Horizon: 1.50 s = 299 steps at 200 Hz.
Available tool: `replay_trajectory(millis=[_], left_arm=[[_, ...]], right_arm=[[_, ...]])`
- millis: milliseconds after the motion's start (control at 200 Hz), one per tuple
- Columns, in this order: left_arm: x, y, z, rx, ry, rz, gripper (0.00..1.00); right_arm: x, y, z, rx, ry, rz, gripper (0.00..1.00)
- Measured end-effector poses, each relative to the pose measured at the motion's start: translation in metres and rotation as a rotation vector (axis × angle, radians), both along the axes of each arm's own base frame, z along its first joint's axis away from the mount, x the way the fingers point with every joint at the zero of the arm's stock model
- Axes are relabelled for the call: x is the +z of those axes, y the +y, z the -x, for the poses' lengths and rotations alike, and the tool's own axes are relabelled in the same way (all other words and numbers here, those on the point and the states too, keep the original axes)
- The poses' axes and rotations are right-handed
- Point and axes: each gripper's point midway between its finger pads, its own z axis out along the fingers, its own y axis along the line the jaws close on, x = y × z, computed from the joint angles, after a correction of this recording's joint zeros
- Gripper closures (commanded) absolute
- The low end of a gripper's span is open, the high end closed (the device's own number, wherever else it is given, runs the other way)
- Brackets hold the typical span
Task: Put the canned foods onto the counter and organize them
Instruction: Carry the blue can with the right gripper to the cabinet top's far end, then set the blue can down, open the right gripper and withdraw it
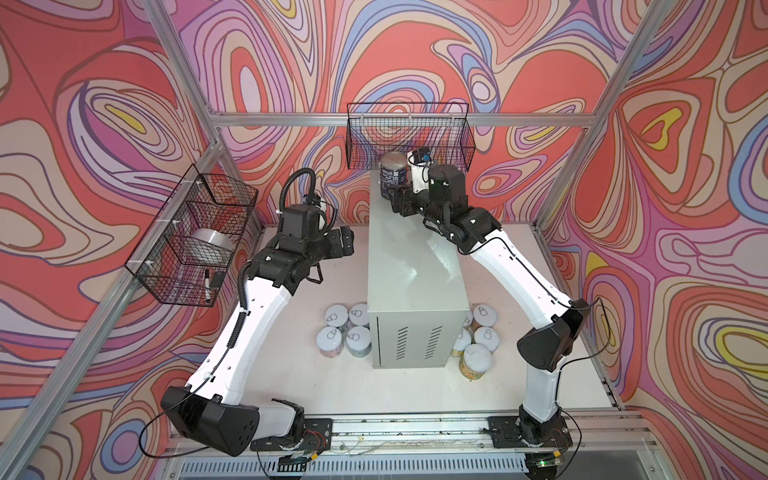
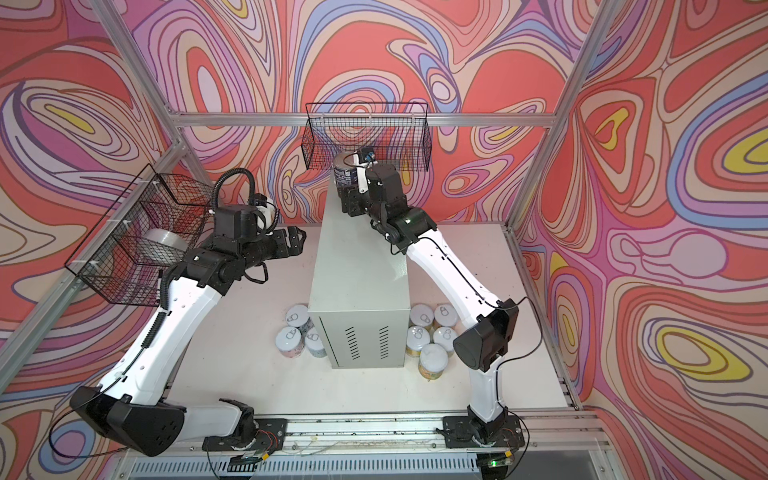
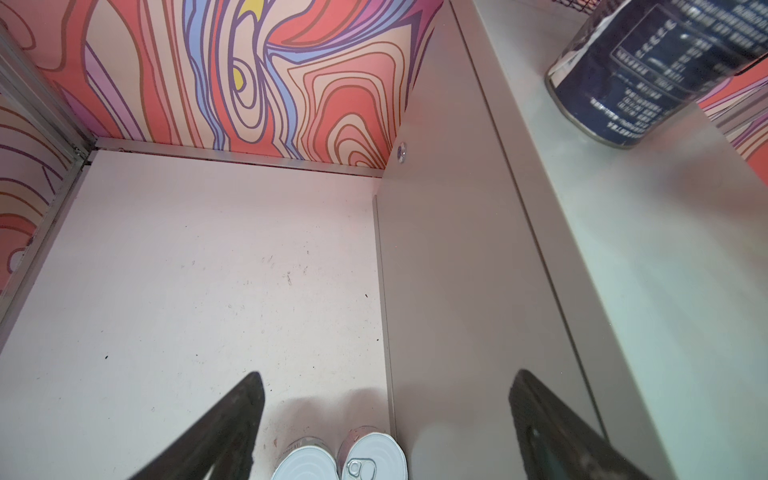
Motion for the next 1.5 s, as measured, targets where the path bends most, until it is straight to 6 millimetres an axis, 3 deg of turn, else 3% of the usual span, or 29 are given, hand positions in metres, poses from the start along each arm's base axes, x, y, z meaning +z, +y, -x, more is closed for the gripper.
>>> replay_trajectory(millis=[155, 331, 661, 1087, 1192, 1307, 1442, 1497], left_arm=[[0.001, 0.0, -0.001, 0.0, -0.005, 0.002, 0.08], [0.002, 0.0, -0.002, 0.001, -0.01, 0.002, 0.08], [-0.01, 0.009, -0.007, 0.024, 0.009, -0.006, 0.08], [-0.018, 0.009, -0.01, 0.019, 0.02, -0.003, 0.04], [-0.023, 0.009, -0.01, 0.018, 0.029, -0.007, 0.0], [-0.024, 0.013, -0.01, 0.037, 0.029, -0.018, 0.0], [-0.027, 0.017, -0.009, 0.06, 0.02, -0.026, 0.0], [-0.033, 0.019, -0.003, 0.063, 0.023, -0.024, 0.0]], right_arm=[[-0.017, 0.004, -0.012, -0.022, 0.025, 0.016, 0.32], [-0.02, 0.007, -0.022, -0.039, 0.021, 0.014, 0.37], [-0.02, 0.007, -0.04, -0.102, 0.007, -0.008, 0.37], [-0.005, 0.001, -0.059, -0.136, -0.03, -0.07, 0.37], [-0.01, 0.001, -0.059, -0.135, -0.019, -0.079, 0.36], [-0.029, -0.004, -0.054, -0.14, 0.032, -0.05, 0.31], [-0.016, -0.017, -0.039, -0.156, 0.04, -0.043, 0.23], [0.001, -0.029, -0.025, -0.164, 0.025, -0.046, 0.21]])
